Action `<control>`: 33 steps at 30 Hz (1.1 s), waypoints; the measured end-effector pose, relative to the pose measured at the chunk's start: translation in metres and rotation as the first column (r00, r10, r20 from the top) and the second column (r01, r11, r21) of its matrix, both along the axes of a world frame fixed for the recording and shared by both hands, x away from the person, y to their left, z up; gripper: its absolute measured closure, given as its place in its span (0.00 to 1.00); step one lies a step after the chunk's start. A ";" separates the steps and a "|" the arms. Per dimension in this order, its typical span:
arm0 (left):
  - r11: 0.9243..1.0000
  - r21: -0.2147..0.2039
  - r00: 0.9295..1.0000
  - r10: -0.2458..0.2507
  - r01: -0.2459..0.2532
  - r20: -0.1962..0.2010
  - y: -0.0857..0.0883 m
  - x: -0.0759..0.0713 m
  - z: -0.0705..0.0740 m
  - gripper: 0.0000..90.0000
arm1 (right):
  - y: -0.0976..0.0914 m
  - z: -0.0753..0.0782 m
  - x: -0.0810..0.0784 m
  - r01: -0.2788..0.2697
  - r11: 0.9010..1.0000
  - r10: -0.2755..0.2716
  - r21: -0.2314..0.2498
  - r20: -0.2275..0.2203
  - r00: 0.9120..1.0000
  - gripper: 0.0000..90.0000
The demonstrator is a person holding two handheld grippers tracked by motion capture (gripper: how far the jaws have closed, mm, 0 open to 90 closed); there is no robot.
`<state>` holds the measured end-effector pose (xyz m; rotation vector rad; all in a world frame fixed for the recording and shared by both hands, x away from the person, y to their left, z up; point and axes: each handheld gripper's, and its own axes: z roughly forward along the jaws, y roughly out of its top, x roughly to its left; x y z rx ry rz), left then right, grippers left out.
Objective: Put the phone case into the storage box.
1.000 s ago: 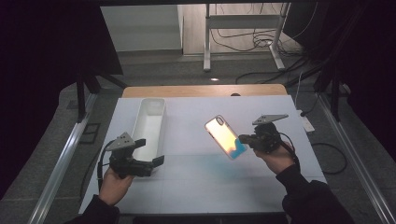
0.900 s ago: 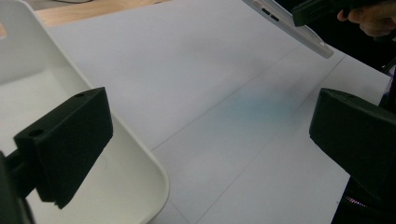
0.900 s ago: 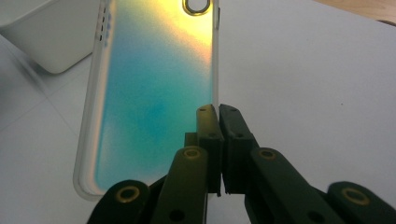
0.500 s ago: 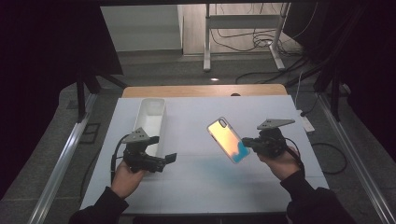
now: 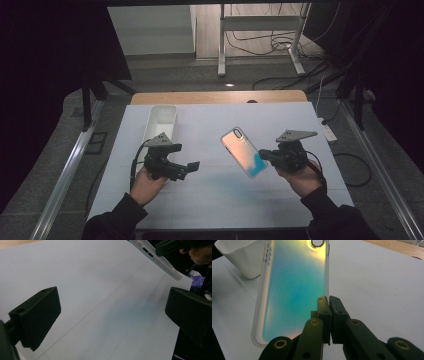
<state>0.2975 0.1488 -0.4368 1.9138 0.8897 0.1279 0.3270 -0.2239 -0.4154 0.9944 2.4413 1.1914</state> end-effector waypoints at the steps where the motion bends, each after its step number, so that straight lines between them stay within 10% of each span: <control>1: 1.000 0.000 1.000 -0.005 0.005 -0.002 -0.001 0.001 0.000 0.01 | 0.000 0.000 0.000 -0.001 1.000 0.001 0.001 0.002 1.000 0.98; 33: 0.989 -0.093 0.986 -0.124 0.114 -0.115 -0.052 0.039 -0.001 0.01 | 0.021 0.000 -0.009 -0.056 0.998 0.057 -0.014 0.048 0.997 0.98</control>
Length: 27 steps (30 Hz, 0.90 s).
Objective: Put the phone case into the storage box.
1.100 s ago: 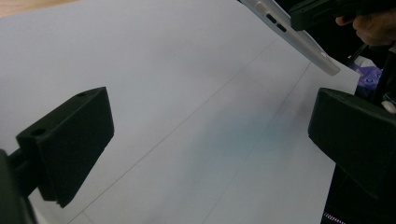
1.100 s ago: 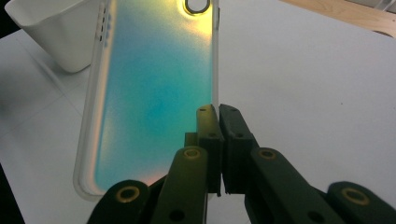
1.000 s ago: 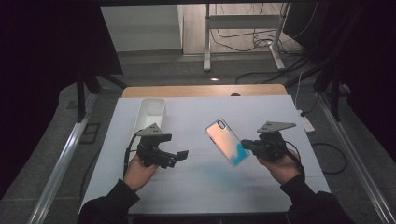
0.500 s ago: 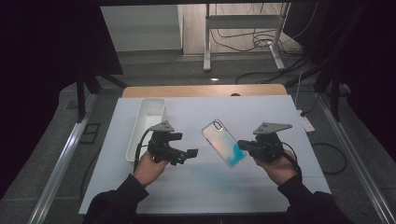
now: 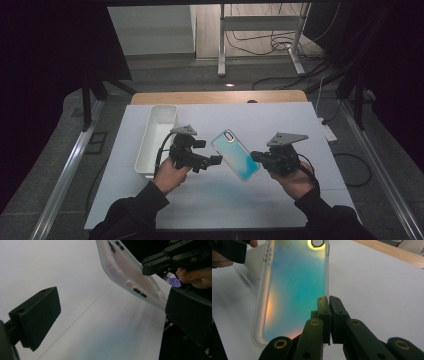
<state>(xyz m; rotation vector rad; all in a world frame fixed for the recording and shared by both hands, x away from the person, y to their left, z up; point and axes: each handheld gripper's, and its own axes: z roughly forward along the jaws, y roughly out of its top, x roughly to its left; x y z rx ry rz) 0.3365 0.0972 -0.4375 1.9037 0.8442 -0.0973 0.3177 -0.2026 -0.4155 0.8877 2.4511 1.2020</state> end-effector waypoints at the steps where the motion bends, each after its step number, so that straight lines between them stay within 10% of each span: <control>1: 1.000 -0.002 1.000 -0.002 0.002 -0.005 -0.001 0.001 0.000 0.01 | 0.001 0.000 0.000 -0.001 1.000 0.001 -0.003 0.001 1.000 0.98; 20: 0.998 -0.064 0.994 -0.014 0.007 -0.109 -0.011 0.015 -0.001 0.02 | 0.012 -0.002 -0.006 -0.036 0.999 0.037 -0.010 0.024 0.999 0.97; 27: 0.996 -0.082 0.986 -0.048 0.035 -0.162 -0.011 0.017 -0.002 0.23 | 0.015 -0.003 -0.008 -0.045 0.999 0.045 -0.016 0.035 0.998 0.97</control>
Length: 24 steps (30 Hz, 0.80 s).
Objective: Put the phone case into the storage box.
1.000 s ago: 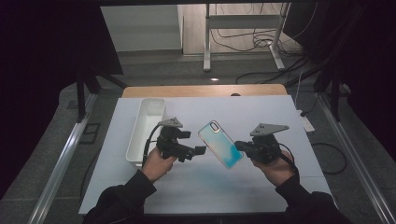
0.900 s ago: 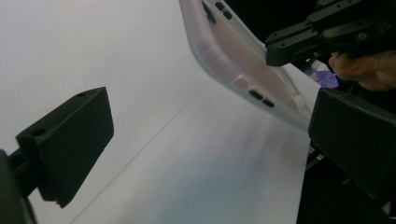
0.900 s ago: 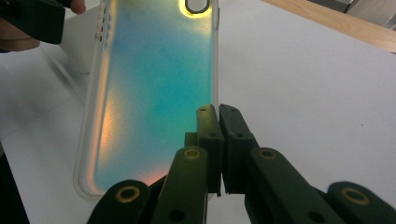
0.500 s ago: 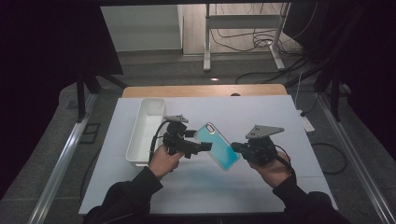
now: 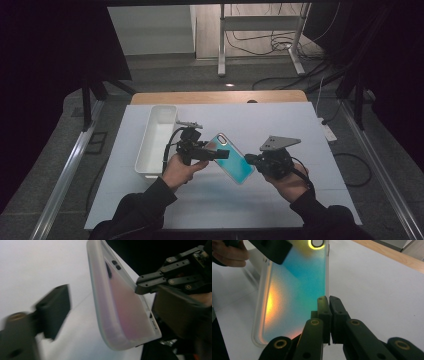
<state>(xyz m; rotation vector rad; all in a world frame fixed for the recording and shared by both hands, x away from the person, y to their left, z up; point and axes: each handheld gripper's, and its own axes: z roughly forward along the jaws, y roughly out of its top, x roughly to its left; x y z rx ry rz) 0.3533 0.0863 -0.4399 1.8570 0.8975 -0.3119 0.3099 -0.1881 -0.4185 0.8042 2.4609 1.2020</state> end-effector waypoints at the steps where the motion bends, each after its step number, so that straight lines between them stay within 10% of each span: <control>1: 1.000 -0.005 1.000 -0.007 0.007 -0.010 0.000 0.000 0.000 0.28 | 0.001 0.000 0.000 -0.001 1.000 0.001 -0.001 0.001 1.000 0.97; 6: 0.999 -0.015 0.999 -0.035 0.034 -0.040 -0.001 -0.001 -0.001 0.62 | 0.002 -0.001 -0.001 -0.004 1.000 0.004 -0.007 0.007 1.000 0.97; 15: 0.995 -0.087 0.993 -0.046 0.037 -0.105 0.002 0.000 -0.004 0.93 | 0.003 -0.005 -0.001 -0.008 1.000 0.009 -0.020 0.019 1.000 0.96; 24: 0.997 -0.060 0.995 -0.057 0.053 -0.084 0.003 -0.001 0.000 0.96 | 0.006 -0.007 -0.001 -0.024 0.999 0.024 -0.023 0.018 1.000 0.94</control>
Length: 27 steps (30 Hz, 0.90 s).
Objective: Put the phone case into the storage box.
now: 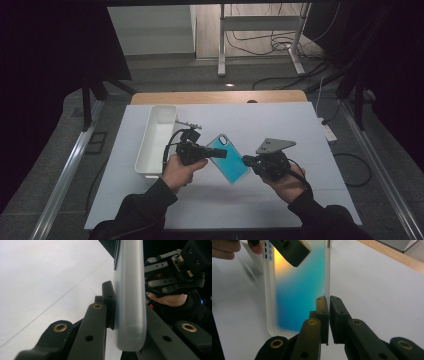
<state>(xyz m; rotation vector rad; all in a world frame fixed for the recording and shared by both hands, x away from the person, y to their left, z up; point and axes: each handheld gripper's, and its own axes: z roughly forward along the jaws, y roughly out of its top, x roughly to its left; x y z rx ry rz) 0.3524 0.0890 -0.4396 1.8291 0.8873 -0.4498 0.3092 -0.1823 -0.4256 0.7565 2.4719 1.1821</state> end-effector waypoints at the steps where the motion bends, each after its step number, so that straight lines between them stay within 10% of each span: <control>1: 1.000 0.008 1.000 0.002 -0.002 0.007 0.000 0.000 0.001 0.96 | -0.001 0.000 0.000 -0.001 1.000 0.001 0.012 -0.007 1.000 0.91; 10: 0.999 0.046 0.998 -0.004 0.002 0.055 0.007 0.000 0.004 0.96 | -0.009 0.003 0.009 0.001 0.994 0.011 0.109 -0.105 0.994 0.50; 17: 0.998 0.057 0.994 -0.030 0.024 0.101 0.012 0.000 0.009 0.95 | -0.012 -0.003 0.021 -0.044 0.988 0.077 0.151 -0.222 0.972 0.11; 27: 0.997 0.053 0.991 -0.058 0.052 0.120 0.010 -0.001 0.010 0.95 | -0.009 -0.012 0.022 -0.098 0.986 0.120 0.134 -0.166 0.979 0.00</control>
